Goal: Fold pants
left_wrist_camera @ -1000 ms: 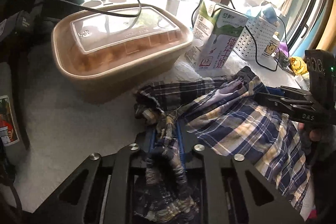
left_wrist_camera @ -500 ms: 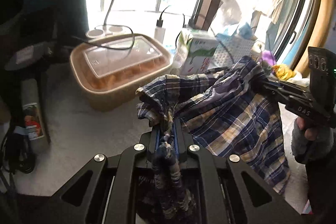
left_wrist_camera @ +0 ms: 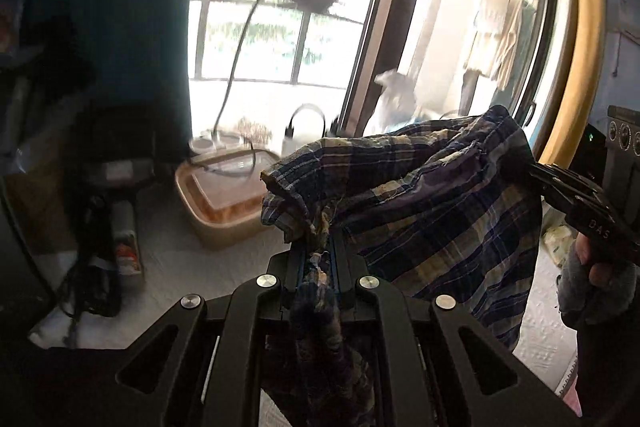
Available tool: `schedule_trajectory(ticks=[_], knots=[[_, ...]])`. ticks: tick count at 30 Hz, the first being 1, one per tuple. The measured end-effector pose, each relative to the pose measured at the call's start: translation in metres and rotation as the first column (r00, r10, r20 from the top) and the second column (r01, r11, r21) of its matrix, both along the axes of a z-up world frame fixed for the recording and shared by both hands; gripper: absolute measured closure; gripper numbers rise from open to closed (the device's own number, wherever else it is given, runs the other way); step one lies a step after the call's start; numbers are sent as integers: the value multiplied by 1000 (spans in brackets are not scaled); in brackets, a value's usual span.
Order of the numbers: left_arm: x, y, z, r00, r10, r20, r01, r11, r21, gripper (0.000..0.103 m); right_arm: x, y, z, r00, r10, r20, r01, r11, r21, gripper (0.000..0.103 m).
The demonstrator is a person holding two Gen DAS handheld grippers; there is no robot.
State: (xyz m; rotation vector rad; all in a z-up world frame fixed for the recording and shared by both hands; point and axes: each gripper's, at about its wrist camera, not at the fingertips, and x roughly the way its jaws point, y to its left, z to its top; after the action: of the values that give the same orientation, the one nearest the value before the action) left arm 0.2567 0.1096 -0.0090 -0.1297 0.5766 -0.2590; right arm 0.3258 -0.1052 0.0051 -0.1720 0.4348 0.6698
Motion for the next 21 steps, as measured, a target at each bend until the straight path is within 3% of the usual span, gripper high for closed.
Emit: schedule_trajectory(ticks=[14,21], knots=[[-102,48,75,970,73,230,-79,997,18,95,-104,45,81,969,117,216,-128,991,36,94],[-159,81,101,950,136,281,-160,985,66,95,-142,86,98,958,164,237,-181,982,52,94]])
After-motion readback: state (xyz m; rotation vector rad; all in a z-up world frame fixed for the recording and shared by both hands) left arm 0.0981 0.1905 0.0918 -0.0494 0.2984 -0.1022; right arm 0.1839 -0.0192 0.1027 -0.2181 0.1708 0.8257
